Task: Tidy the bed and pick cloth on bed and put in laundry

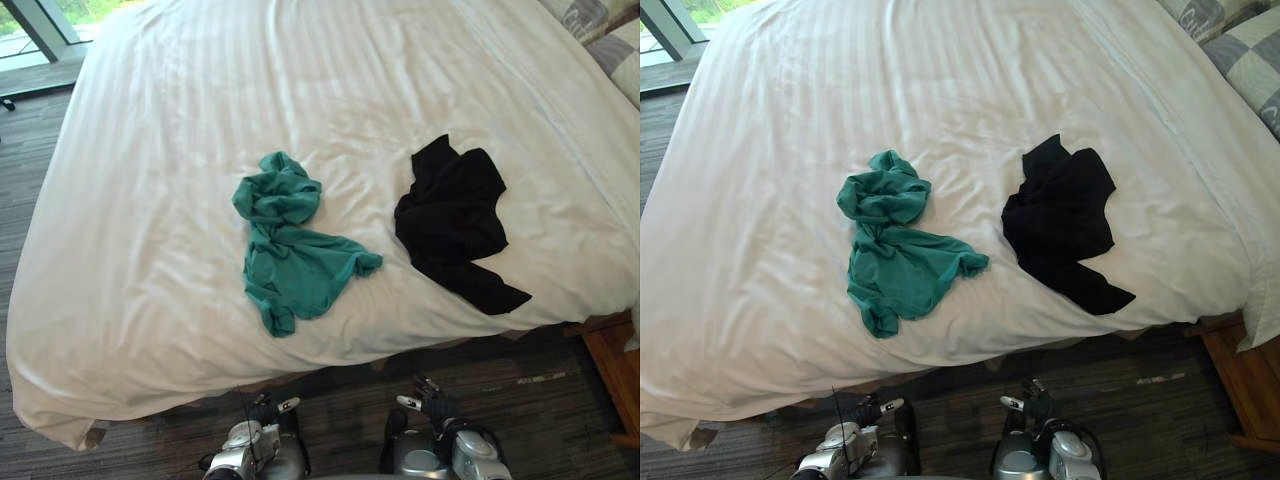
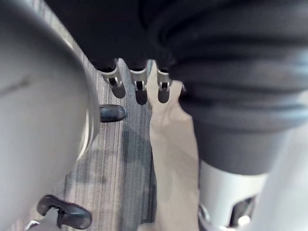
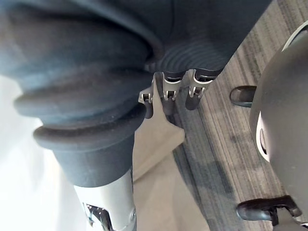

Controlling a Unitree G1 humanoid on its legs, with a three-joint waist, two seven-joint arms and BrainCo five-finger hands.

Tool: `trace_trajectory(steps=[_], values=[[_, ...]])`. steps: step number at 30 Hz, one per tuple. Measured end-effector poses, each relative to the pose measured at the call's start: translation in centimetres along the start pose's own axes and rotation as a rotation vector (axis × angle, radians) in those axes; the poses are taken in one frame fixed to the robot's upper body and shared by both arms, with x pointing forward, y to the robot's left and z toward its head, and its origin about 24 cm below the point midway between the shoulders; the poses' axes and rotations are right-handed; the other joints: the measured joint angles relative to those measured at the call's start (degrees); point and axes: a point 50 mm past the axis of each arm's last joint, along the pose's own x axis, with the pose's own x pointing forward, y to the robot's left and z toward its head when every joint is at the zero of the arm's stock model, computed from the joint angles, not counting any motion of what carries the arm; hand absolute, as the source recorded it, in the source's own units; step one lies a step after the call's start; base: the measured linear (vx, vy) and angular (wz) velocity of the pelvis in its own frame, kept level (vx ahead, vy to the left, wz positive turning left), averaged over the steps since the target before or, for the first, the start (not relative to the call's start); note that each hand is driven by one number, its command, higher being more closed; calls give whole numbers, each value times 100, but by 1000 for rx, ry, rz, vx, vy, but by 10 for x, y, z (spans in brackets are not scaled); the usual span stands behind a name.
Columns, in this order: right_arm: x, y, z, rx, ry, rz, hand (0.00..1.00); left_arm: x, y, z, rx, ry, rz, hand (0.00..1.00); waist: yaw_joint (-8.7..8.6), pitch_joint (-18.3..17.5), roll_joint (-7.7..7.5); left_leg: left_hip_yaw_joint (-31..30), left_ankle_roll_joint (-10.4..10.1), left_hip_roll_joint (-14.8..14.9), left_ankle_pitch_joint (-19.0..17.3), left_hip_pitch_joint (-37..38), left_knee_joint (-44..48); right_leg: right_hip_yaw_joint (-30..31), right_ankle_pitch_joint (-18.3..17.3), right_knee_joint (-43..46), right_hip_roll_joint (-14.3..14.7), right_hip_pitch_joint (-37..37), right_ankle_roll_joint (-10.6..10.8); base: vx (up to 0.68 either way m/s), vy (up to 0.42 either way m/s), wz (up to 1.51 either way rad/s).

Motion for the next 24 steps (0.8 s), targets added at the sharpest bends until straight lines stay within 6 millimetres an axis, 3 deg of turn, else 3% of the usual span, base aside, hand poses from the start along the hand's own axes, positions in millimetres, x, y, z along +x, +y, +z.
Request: trace_trajectory(steps=[1,2,4,6,7,8,9,10,11,13,14,15,17,19,20,22,24], values=[[-4,-19,-3,151,-5,-129,0,-2,15,-7,-128,24,72,0,16,-62,57,206,-3,-17,35,88,-111,58,30,-58,-3,26,10,3,29,-15],[-6,-27,-4,197,-9,-176,0,-3,23,-10,-176,33,105,0,27,-75,71,239,-4,-21,36,129,-136,92,37,-67,-4,36,9,15,31,-28],[-18,-63,-8,331,-33,-361,0,-10,59,-24,-380,59,256,0,64,-182,124,418,-7,-20,38,277,-232,183,74,-143,15,85,13,25,13,-30],[-41,-110,-13,416,-75,-564,0,-23,105,-35,-631,44,429,0,88,-335,153,564,-28,-17,51,368,-288,230,82,-193,26,129,19,28,1,-17],[-62,-146,-10,455,-131,-699,0,-36,143,-37,-826,-12,552,0,77,-485,150,630,-28,-12,51,398,-305,230,77,-263,33,163,19,12,-3,-8],[-75,-168,-3,474,-181,-768,0,-46,168,-34,-943,-68,630,0,76,-561,145,700,-28,-8,51,420,-306,217,37,-331,43,174,17,-15,-2,-5],[-82,-180,2,482,-215,-802,0,-52,181,-31,-1000,-105,665,0,77,-609,143,738,-29,-5,50,422,-310,214,36,-352,46,179,19,0,0,0],[-102,-210,23,488,-323,-887,0,-72,219,-18,-1126,-229,754,0,54,-709,122,811,-29,0,49,445,-357,175,41,-410,47,220,17,0,0,0],[-105,-214,26,488,-341,-898,0,-76,225,-15,-1141,-250,764,0,48,-726,133,811,-30,0,48,453,-371,164,42,-421,48,236,18,-10,17,11],[-131,-245,64,433,-506,-974,0,-112,276,20,-1201,-508,841,0,36,-902,80,810,-33,-6,41,467,-430,118,64,-459,72,269,26,-9,6,9],[-133,-248,74,418,-539,-978,0,-119,284,30,-1188,-564,848,0,37,-942,89,811,-34,-6,37,462,-435,115,81,-476,75,271,28,0,0,0],[-138,-254,98,375,-621,-982,0,-137,302,58,-1110,-699,876,0,31,-1003,54,811,-58,-9,18,432,-466,106,138,-546,89,266,28,-16,10,4],[-143,-253,131,281,-720,-973,0,-161,311,109,-913,-893,897,0,65,-1030,46,799,-57,-14,9,377,-478,86,212,-625,101,252,23,-18,12,7],[-149,-240,179,107,-860,-910,0,-195,300,187,-654,-1163,811,0,104,-1069,11,774,-40,-26,0,336,-477,80,259,-662,99,250,18,-14,9,9],[-151,-234,194,44,-900,-882,0,-209,293,212,-578,-1253,770,0,106,-1079,-3,774,-39,-31,0,335,-478,83,268,-667,98,250,12,0,0,0],[-157,-212,236,-136,-1007,-791,0,-254,259,282,-368,-1506,622,0,107,-1134,-1,781,-51,-53,15,326,-497,105,296,-683,90,235,14,14,2,-2],[-156,-198,253,-252,-1029,-730,0,-272,227,314,-224,-1620,496,0,98,-1297,13,801,-20,-83,40,323,-545,130,347,-728,84,202,32,69,0,-12]])
